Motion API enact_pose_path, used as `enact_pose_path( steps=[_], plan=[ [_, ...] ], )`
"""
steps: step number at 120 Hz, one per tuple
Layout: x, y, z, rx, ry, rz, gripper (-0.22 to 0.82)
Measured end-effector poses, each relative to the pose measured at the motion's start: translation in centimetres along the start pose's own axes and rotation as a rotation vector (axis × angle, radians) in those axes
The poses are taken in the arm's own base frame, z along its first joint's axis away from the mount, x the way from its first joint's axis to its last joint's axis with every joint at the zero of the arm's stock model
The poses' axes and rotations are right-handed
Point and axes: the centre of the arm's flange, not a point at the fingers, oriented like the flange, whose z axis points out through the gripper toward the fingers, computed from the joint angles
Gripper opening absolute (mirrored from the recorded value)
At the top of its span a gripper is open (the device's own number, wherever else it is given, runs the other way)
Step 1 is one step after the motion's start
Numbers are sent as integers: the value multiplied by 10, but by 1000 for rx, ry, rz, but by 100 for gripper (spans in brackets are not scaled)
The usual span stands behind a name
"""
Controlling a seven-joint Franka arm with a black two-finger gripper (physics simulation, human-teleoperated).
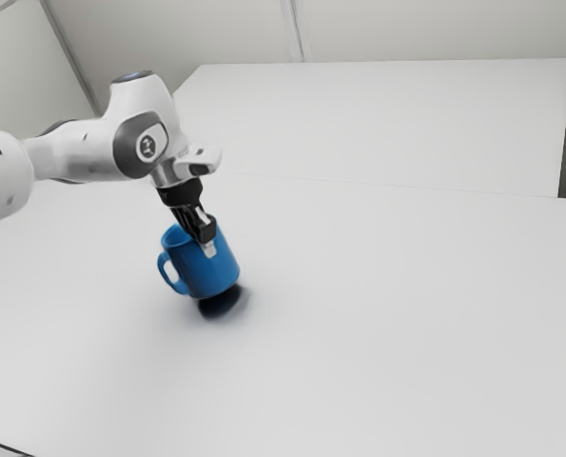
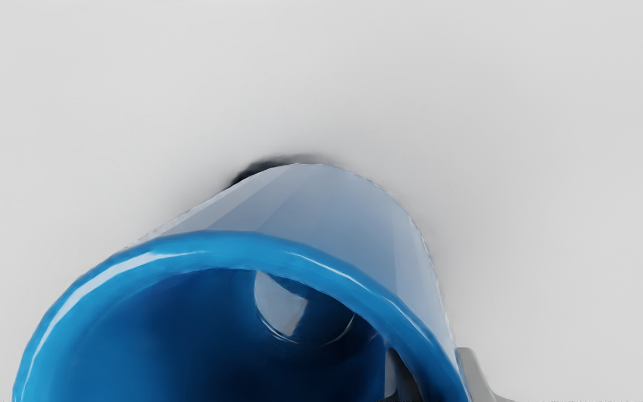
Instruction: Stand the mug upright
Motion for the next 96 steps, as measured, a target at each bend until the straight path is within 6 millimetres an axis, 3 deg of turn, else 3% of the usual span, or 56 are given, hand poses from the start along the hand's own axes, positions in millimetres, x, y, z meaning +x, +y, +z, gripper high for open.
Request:
enact_pose_path(
  steps=[16,28,53,67,96],
  plan=[
    [17,29,3,130,-41,65,-18],
    [24,40,8,188,-60,71,-18],
    [23,17,32,219,-110,-25,-18],
    [28,19,45,226,-123,-49,-18],
    [34,18,52,242,-94,-97,-18]
  ],
)
